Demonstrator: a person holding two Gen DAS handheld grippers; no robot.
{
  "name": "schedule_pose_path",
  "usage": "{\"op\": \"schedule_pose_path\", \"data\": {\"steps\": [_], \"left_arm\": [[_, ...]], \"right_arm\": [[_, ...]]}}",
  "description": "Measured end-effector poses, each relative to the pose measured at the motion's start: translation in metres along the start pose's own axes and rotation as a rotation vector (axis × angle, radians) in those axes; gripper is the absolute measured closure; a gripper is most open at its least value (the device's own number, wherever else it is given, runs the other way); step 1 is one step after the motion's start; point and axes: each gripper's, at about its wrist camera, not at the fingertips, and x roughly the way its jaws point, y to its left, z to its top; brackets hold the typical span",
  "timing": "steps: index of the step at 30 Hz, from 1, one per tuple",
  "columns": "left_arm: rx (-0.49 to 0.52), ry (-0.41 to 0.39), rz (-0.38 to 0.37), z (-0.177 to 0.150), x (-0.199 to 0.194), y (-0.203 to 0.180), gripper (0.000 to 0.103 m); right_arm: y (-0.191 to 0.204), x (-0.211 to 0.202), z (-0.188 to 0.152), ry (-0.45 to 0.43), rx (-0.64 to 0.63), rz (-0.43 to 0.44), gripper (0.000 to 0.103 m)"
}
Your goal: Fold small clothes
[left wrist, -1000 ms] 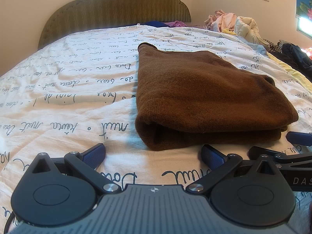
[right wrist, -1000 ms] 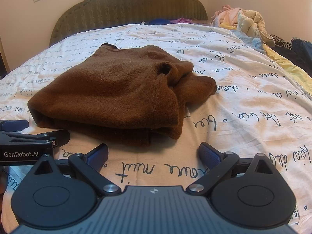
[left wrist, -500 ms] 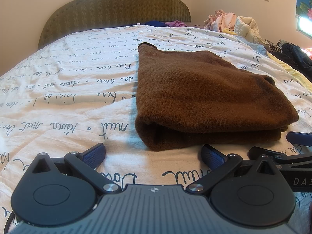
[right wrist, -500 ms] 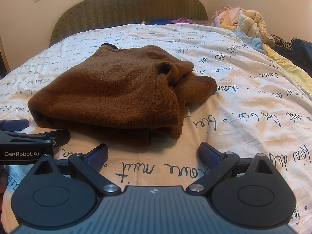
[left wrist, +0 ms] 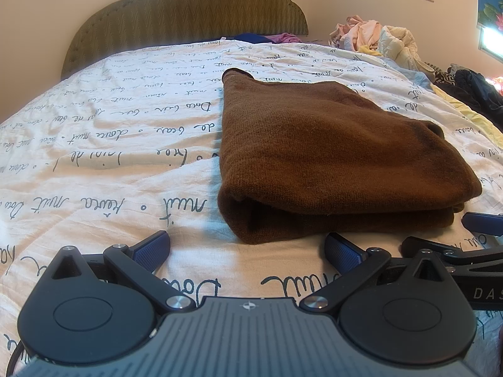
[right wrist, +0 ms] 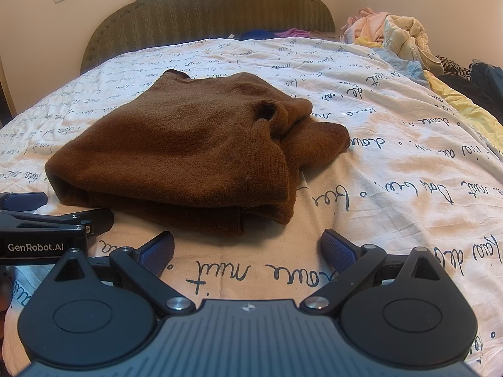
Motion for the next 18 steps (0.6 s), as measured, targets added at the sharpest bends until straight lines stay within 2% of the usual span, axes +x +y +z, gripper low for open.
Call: {"op": "schedule_pose_path", "data": {"steps": [18], "left_arm": [[-0.036, 0.001, 0.021, 0.0023, 0.0029, 0.0065, 0.0]], "right_arm": [[-0.0003, 0.0004, 0.0001, 0.001, -0.001, 0.0, 0.003]]}}
